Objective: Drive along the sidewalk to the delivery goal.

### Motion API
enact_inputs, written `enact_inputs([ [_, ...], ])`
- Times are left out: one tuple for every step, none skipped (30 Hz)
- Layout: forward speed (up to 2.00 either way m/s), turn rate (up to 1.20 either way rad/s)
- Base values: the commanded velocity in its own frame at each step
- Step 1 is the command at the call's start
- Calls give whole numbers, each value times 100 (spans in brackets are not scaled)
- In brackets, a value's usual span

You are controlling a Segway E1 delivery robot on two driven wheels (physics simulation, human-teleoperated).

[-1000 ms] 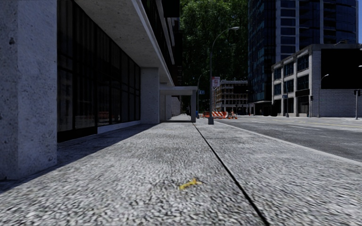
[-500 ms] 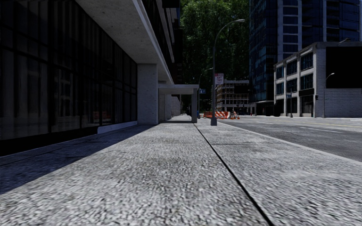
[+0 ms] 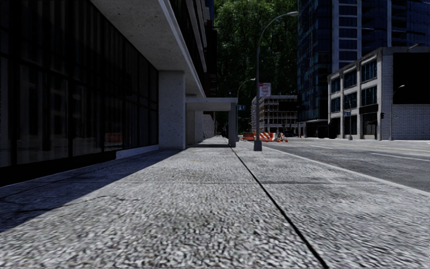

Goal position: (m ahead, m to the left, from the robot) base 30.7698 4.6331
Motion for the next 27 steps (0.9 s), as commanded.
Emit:
enact_inputs([
  [200, 0],
  [200, 0],
  [200, 0],
  [200, 0],
  [200, 0],
  [200, 0],
  [200, 0],
  [200, 0],
  [200, 0],
  [200, 0],
  [200, 0],
  [200, 0],
  [200, 0],
  [200, 0],
  [200, 0],
  [200, 0],
  [200, 0],
  [200, 0],
  [200, 0],
  [200, 0],
  [200, 0],
  [200, 0],
  [200, 0],
  [200, 0],
  [200, 0],
  [200, 0],
  [200, 0],
])
